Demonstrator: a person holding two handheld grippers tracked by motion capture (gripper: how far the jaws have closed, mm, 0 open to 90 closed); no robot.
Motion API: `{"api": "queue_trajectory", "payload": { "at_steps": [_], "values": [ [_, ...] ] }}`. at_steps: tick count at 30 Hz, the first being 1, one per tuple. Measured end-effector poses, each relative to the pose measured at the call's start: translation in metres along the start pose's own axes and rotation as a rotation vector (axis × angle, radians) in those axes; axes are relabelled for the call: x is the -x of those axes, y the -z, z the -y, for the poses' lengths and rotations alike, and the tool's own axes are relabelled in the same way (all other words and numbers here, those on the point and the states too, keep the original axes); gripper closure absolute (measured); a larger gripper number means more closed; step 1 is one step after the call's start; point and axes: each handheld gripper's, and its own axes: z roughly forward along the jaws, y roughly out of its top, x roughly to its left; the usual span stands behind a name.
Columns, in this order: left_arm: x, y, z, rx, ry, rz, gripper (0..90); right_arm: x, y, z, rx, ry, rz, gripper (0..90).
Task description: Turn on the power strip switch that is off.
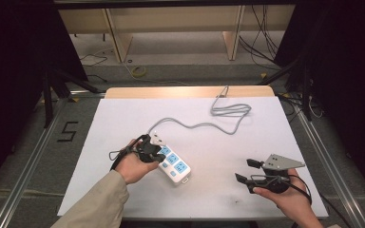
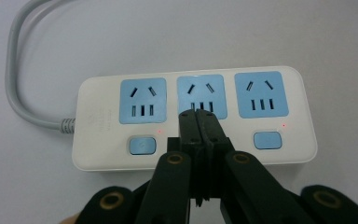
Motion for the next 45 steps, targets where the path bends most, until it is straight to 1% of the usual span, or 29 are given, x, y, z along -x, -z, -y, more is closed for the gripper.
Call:
{"api": "queue_trajectory", "payload": {
  "at_steps": [15,19,22,24,29,35,41,45],
  "values": [
    [0.004,-0.01,-0.005,-0.057,-0.017,0.017,90.0,0.0,0.0,0.0,-0.002,-0.001,-0.001,29.5],
    [0.005,-0.012,-0.006,-0.064,-0.025,0.016,90.0,0.0,0.0,0.0,-0.001,-0.003,-0.001,29.5],
    [0.006,-0.014,-0.007,-0.067,-0.02,0.016,90.0,0.0,0.0,0.0,-0.002,-0.003,-0.001,29.5],
    [0.006,-0.014,-0.007,-0.077,-0.033,0.016,90.0,0.0,0.0,0.0,-0.002,-0.003,-0.002,29.4],
    [0.007,-0.017,-0.008,-0.091,-0.039,0.016,90.0,0.0,0.0,0.0,-0.003,-0.004,-0.002,29.4],
    [0.008,-0.018,-0.008,-0.098,-0.035,0.016,89.9,-0.001,-0.001,0.0,-0.002,-0.002,-0.006,29.4],
    [0.008,-0.02,-0.008,-0.11,-0.047,0.01,90.0,-0.001,-0.001,0.0,-0.002,-0.003,-0.006,29.4],
    [0.008,-0.021,-0.008,-0.112,-0.048,0.008,90.0,-0.001,-0.001,0.0,-0.004,-0.003,-0.008,29.4]
  ]
}}
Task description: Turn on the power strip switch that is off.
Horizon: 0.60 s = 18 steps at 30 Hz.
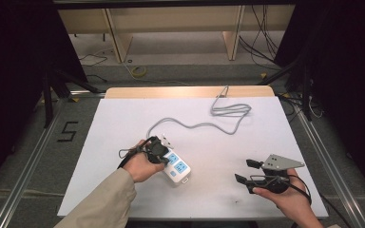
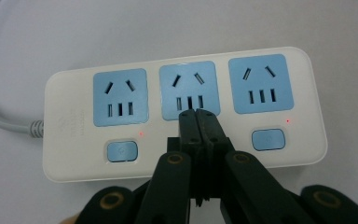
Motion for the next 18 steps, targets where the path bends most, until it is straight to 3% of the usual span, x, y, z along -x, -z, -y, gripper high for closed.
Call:
{"api": "queue_trajectory", "payload": {
  "at_steps": [18],
  "values": [
    [0.0,-0.0005,-0.0006,-0.007,0.009,0.007,90.0,-0.0003,0.0001,0.0002,0.0,0.002,-0.001,29.4]
  ]
}}
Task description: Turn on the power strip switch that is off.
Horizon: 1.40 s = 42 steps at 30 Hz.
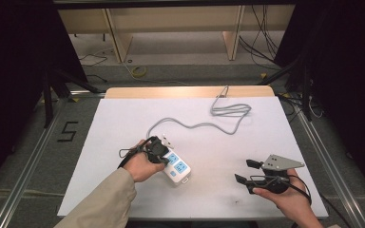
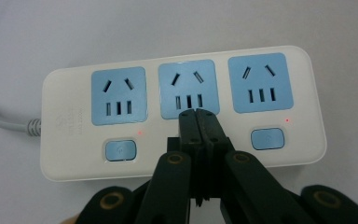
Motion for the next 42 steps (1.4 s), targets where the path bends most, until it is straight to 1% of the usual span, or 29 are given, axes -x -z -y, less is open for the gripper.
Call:
{"api": "queue_trajectory", "payload": {
  "at_steps": [11,16,18,23,29,34,36,42],
  "values": [
    [-0.003,-0.001,-0.0003,-0.006,0.022,0.023,90.0,-0.0003,0.0001,0.0001,-0.003,-0.002,0.0,29.3],
    [-0.0035,-0.0014,-0.0008,-0.01,0.027,0.024,90.0,-0.0005,0.0,0.0002,-0.007,0.001,-0.001,29.2],
    [-0.0031,-0.0019,-0.001,-0.007,0.039,0.025,90.0,-0.0005,0.0001,0.0002,-0.007,-0.001,-0.001,29.2],
    [-0.0029,-0.0021,-0.0019,-0.022,0.048,0.023,90.0,-0.0004,0.0,0.0003,-0.009,0.002,-0.002,29.2],
    [-0.0007,-0.0027,-0.0037,-0.038,0.055,0.007,90.0,-0.0004,0.0,0.0003,-0.007,0.001,-0.001,29.2],
    [0.0,-0.0033,-0.0049,-0.043,0.061,0.003,90.0,-0.0004,0.0001,0.0003,-0.009,0.003,-0.002,29.1],
    [-0.0001,-0.0031,-0.0053,-0.051,0.053,0.0,90.0,-0.0004,0.0002,0.0003,-0.008,0.004,-0.003,29.2],
    [-0.0005,-0.0032,-0.0058,-0.058,0.055,0.002,90.0,-0.0006,0.0,0.0004,-0.009,0.004,-0.005,29.2]
  ]
}}
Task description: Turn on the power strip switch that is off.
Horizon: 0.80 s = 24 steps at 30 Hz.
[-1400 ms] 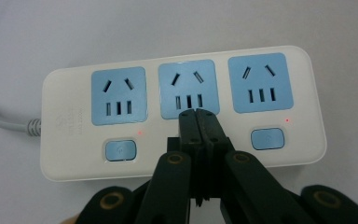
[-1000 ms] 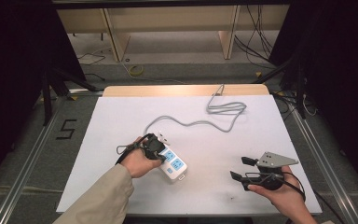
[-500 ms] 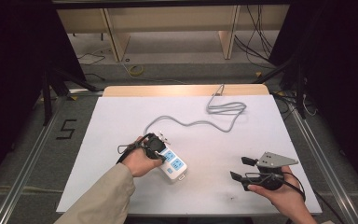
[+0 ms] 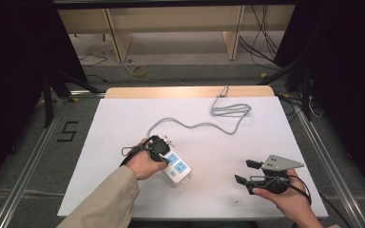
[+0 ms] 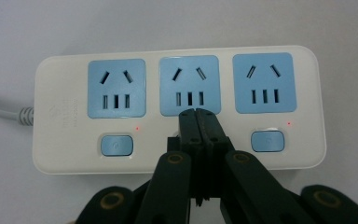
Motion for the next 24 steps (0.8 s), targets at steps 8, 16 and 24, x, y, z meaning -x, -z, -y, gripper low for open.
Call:
{"api": "queue_trajectory", "payload": {
  "at_steps": [8,16,24],
  "values": [
    [0.0033,-0.0005,-0.0023,-0.021,-0.025,-0.024,90.0,-0.0002,0.0003,-0.0001,0.001,-0.002,0.002,29.2],
    [0.0036,-0.0007,-0.0025,-0.023,-0.018,-0.027,90.0,-0.0006,0.0002,-0.0001,0.002,-0.001,0.001,29.2],
    [0.0074,-0.0017,-0.0037,-0.04,-0.042,-0.049,90.0,-0.0008,0.0001,-0.0001,0.001,-0.005,0.0,29.1]
  ]
}}
